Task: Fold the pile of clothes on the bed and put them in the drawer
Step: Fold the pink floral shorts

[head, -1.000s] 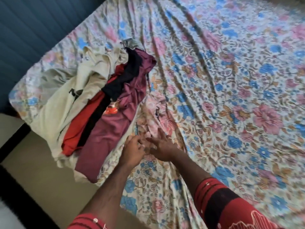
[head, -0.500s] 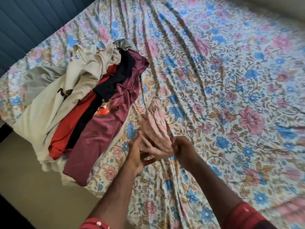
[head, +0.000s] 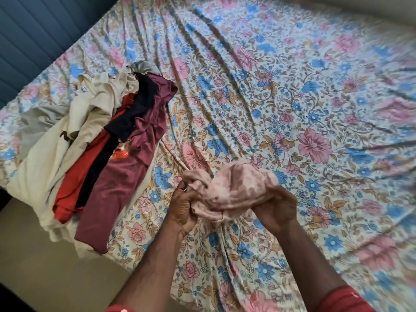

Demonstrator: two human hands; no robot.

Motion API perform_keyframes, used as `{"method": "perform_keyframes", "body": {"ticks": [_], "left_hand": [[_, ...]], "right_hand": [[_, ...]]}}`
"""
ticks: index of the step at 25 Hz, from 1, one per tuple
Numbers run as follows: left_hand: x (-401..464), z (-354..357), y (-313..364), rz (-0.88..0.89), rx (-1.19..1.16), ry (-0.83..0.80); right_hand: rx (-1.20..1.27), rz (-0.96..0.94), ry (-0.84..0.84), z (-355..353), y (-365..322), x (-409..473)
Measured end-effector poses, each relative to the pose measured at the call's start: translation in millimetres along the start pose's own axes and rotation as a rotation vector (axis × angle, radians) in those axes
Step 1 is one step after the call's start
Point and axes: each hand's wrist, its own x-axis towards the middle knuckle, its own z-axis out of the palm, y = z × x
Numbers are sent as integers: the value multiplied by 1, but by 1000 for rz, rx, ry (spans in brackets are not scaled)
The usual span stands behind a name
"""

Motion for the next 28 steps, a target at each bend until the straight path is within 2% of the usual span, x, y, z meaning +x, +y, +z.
{"method": "perform_keyframes", "body": {"ticks": [2, 5, 8, 11, 15, 16, 18, 21, 22, 24, 26, 28], "left_hand": [[-4, 9, 0, 13, 32, 102], [-4, 23, -13, 48, 111, 321], [-3, 36, -30, 85, 383, 469], [-4, 44, -40, 94, 570, 441], [-4, 51, -47, 6, 277, 314], [-6, 53, -48, -17, 279, 301], [-11, 53, -53, -35, 512, 328], [-20, 57, -65, -30, 1108, 315], [-22, 62, -69, -15, 1222, 272], [-28, 80, -75, 59, 1180, 126], [-31, 104, -78, -30, 844, -27], [-35, 125, -80, -180, 436, -188]], "right_hand": [[18, -11, 1, -5, -14, -11], [15, -124, 117, -16, -33, -28], [35, -147, 266, -23, -48, -44], [-23, -89, 367, -30, -55, -46], [-126, -153, 425, -42, -73, -49], [-146, -135, 465, -48, -75, -54], [-213, -115, 525, -61, -73, -64], [-296, -167, 464, -62, -66, -77], [-364, -185, 432, -59, -62, -79], [-599, -222, 333, -49, -54, -89], [-1093, -341, 170, -45, -45, -98], [-1665, -427, -89, -45, -35, -107]]}}
